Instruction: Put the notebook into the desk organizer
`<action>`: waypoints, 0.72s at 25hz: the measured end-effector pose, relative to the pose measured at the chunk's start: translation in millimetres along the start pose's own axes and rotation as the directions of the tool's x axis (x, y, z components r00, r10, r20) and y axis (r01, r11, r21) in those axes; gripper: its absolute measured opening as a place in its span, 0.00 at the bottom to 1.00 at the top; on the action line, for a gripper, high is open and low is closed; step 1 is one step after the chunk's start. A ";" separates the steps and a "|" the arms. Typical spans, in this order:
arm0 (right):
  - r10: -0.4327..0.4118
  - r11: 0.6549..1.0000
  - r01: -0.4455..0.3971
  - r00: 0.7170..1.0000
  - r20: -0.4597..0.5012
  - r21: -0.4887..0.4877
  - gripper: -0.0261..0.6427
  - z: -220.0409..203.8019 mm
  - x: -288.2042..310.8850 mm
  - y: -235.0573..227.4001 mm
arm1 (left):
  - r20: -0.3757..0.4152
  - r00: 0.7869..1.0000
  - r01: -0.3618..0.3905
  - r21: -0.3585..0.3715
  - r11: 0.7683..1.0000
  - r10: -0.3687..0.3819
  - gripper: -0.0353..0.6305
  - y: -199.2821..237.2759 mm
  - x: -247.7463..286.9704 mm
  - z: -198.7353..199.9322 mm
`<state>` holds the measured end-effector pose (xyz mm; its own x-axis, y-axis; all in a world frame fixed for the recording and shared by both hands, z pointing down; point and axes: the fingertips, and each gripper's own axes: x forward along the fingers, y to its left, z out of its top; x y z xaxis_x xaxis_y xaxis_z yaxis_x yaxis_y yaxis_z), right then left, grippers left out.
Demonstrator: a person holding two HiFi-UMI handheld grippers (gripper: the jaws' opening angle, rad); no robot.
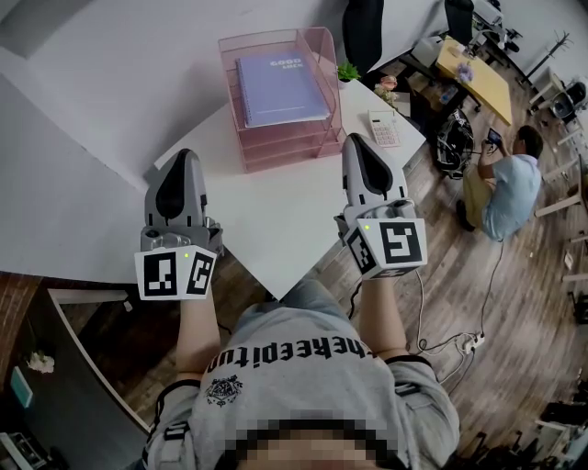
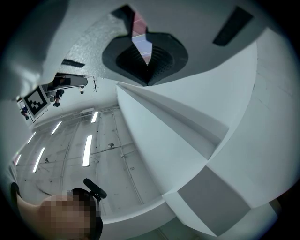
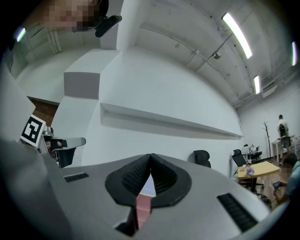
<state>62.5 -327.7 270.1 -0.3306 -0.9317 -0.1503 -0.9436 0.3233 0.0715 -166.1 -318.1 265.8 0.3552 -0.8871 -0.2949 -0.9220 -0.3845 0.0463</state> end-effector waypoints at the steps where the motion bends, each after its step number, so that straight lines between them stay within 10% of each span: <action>1: -0.003 1.000 0.003 1.000 0.001 0.001 0.04 -0.1 -1.0 -0.2 | 0.000 1.000 0.002 0.000 1.000 -0.002 0.06 -0.6 -0.5 -0.2; 18: -0.006 1.000 0.006 1.000 0.017 0.008 0.04 5.7 -13.8 1.9 | 0.002 1.000 0.001 -0.003 1.000 -0.001 0.06 -6.7 -9.0 1.8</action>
<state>65.1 -313.3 266.7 -0.3251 -0.9308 -0.1671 -0.9457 0.3190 0.0628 -163.4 -307.1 266.4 0.3562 -0.8861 -0.2966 -0.9210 -0.3865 0.0486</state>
